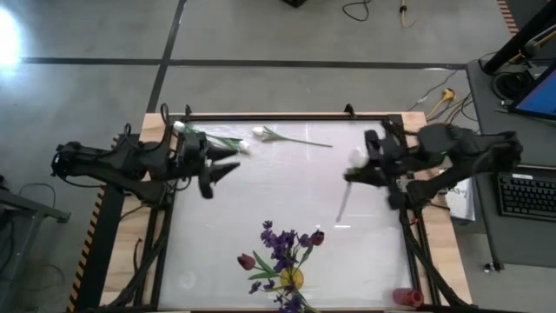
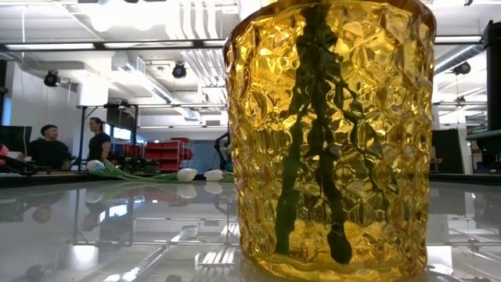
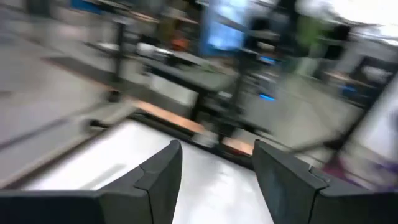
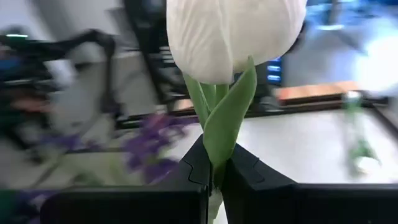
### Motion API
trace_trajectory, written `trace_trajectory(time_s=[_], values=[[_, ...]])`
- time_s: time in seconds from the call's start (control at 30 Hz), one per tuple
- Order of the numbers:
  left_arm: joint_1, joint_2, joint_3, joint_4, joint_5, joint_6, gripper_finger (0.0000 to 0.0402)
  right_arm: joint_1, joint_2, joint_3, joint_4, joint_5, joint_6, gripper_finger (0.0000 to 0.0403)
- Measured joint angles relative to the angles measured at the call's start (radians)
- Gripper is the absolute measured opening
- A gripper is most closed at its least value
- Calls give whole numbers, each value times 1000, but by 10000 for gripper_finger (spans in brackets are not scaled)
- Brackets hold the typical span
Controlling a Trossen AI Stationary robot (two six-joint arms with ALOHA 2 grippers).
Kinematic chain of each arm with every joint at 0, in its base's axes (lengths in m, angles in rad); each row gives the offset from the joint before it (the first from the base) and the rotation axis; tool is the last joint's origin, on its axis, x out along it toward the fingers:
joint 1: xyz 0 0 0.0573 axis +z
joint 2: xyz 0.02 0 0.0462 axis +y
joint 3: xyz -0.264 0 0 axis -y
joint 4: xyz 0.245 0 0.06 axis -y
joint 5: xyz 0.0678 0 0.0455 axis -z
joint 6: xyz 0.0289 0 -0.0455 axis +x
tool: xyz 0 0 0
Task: Sort flowers into vase by color
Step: Put the white flower into the red vase
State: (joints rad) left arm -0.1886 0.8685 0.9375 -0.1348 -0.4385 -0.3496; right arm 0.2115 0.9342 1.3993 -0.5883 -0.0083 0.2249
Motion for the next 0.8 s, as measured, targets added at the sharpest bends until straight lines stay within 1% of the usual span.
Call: trace_trajectory(time_s=[0.07, 0.13, 0.2, 0.27, 0.33, 0.37, 0.43, 0.57, 0.63, 0.8], values=[[0, 12, 0, 11, -96, 0, 185, 0, -66, -36, 1, -102, 0, 12], [0, 21, 0, 22, -158, 1, 185, 0, -119, -67, 10, -233, 0, 12], [1, 31, 0, 40, -162, 12, 185, 5, -162, -106, 58, -362, 0, 12], [1, 44, 0, 66, -139, 36, 185, 29, -187, -151, 142, -489, 1, 12], [1, 61, 0, 93, -96, 54, 185, 65, -209, -196, 236, -582, 3, 12], [1, 71, 0, 111, -75, 55, 185, 86, -215, -216, 280, -612, 4, 12], [0, 98, 0, 145, -41, 53, 185, 132, -224, -249, 338, -649, 11, 12], [-1, 172, 0, 220, 33, 52, 185, 229, -226, -291, 346, -701, 10, 12], [-2, 205, 0, 251, 41, 51, 185, 279, -228, -314, 346, -707, 11, 12], [5, 251, 0, 266, 39, 24, 185, 379, -228, -361, 343, -691, 10, 12]])
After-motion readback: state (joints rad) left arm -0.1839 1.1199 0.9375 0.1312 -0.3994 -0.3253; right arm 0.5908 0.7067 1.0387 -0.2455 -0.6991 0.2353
